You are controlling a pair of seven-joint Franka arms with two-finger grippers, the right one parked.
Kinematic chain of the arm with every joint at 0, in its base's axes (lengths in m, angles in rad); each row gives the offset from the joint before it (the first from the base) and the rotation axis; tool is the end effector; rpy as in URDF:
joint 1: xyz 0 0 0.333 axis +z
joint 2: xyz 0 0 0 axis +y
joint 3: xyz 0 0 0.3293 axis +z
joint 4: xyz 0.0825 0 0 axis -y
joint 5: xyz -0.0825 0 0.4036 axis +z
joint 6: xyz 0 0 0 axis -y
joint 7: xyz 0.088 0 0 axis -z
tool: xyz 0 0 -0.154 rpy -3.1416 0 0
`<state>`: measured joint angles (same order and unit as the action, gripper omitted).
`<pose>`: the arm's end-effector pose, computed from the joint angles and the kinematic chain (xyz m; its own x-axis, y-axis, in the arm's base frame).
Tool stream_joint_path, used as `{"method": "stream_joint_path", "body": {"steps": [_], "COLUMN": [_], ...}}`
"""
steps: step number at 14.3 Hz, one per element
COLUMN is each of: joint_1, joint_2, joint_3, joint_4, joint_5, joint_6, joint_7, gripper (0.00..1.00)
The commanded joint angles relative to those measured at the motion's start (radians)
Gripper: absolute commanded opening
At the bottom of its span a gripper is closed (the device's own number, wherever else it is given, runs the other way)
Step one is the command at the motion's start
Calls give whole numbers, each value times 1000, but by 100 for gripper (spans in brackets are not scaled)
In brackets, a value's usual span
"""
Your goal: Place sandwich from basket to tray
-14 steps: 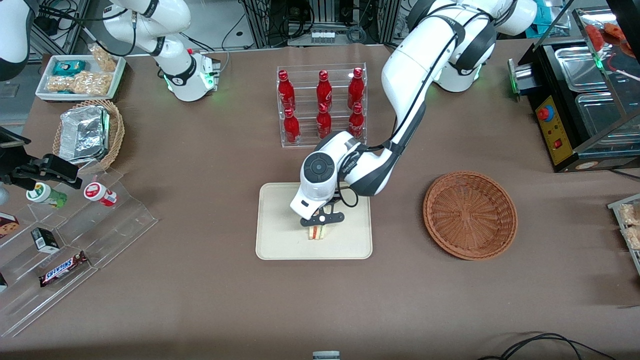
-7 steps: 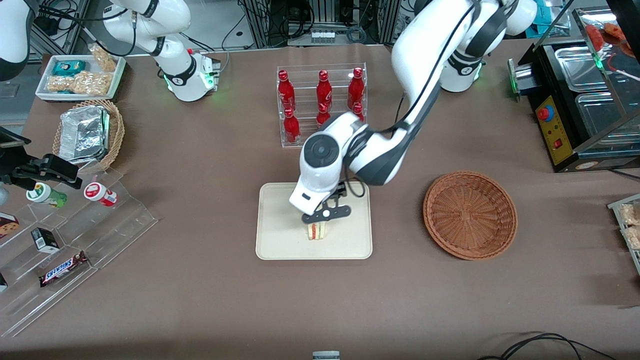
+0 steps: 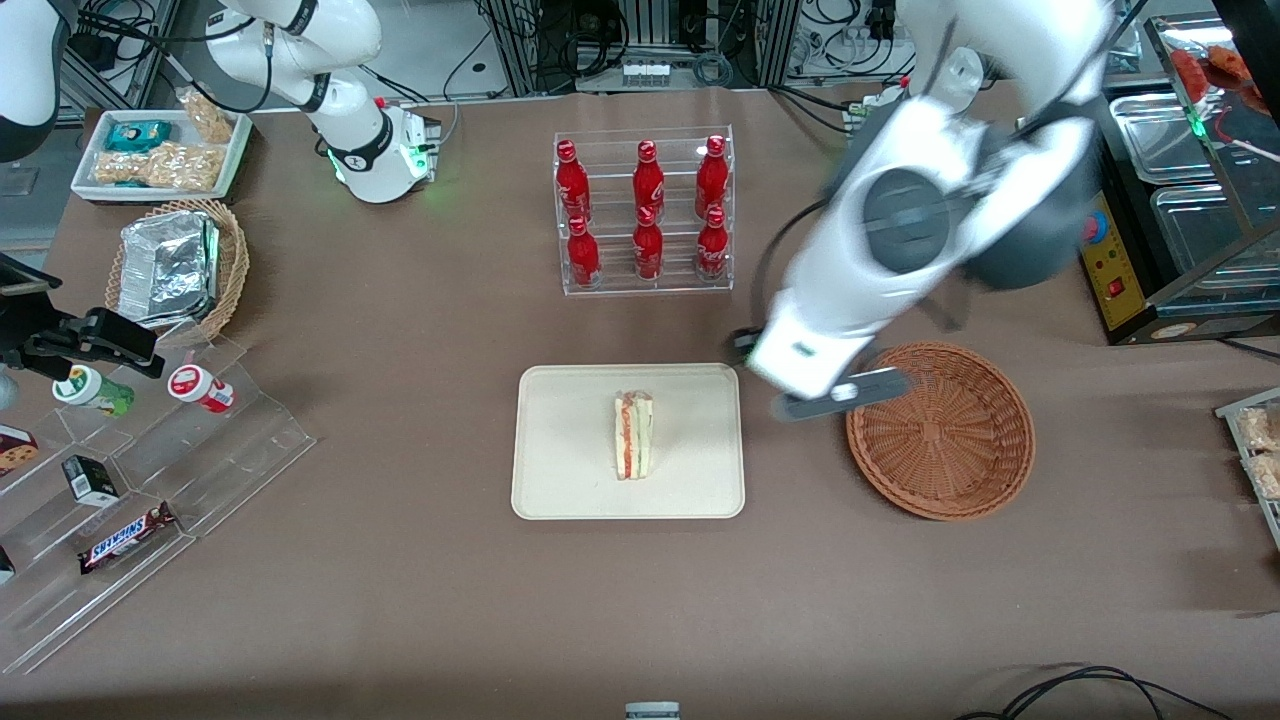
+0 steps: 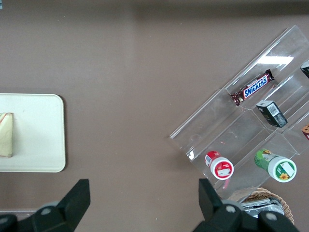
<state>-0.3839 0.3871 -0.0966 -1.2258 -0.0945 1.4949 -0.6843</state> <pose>0.5981 -0.3161 0.5112 0.9646 0.2002 -0.1719 0.2079 -0.9777 0.0281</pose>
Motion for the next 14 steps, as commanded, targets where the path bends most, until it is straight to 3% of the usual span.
{"method": "stream_joint_path", "body": {"steps": [1,5,6,8,9,11,14], "joint_1": [101,275,298,300,300,313,327], "joint_2": [-173,-266,-273,-301,-303,-303,-301], "joint_3": [-6,-5,-3,-5,-3,-5,-5], "joint_4": [-197,-245,-238,-239,-238,-233,-204], "joint_5": [-21,-5,30,195,222,213,139], "joint_6": [-14,-137,-163,-226,-238,-237,-242], "joint_7": [92,313,327,392,416,417,417], "gripper": [100,100,100,100,100,100,100]}}
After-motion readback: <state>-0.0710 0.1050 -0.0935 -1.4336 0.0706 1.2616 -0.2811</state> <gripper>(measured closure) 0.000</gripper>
